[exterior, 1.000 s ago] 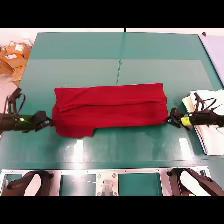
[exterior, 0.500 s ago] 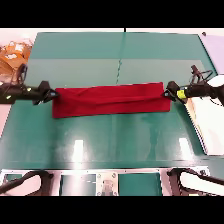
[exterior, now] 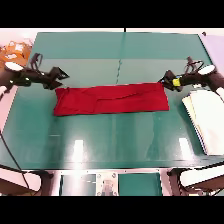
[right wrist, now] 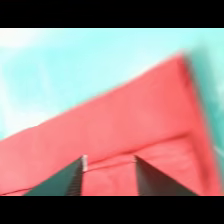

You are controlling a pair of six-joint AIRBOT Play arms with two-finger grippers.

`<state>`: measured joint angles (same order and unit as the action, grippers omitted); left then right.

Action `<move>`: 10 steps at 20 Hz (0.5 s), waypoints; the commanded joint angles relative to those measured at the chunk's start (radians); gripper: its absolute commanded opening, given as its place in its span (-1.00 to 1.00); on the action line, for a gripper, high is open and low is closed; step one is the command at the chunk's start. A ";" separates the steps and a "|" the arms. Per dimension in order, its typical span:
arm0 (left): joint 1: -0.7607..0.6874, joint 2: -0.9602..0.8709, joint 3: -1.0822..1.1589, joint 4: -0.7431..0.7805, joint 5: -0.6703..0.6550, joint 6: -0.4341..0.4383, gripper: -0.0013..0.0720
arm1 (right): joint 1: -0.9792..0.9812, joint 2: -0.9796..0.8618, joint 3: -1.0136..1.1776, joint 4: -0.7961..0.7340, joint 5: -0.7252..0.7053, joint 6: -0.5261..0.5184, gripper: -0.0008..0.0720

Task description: Fold the shirts.

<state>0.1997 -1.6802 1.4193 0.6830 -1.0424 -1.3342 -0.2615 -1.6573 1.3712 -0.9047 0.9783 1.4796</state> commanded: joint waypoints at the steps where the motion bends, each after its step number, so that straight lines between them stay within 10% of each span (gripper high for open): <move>1: 0.076 -0.023 0.148 0.000 -0.166 -0.034 0.97 | -0.106 -0.022 0.091 -0.001 0.200 -0.124 0.46; 2: 0.090 -0.023 0.175 0.002 -0.227 -0.040 0.95 | -0.132 -0.026 0.090 -0.019 0.235 -0.142 0.51; 4: 0.098 -0.023 0.202 0.002 -0.318 -0.031 -0.73 | -0.159 -0.054 0.090 -0.058 0.276 -0.176 0.51; 10: 0.025 -0.023 0.202 0.055 -0.335 -0.026 -0.91 | -0.133 -0.243 0.094 -0.026 0.332 -0.262 0.51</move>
<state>0.2558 -1.7023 1.6108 0.7097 -1.3460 -1.3613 -0.4030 -1.8225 1.4590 -0.9436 1.2663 1.2667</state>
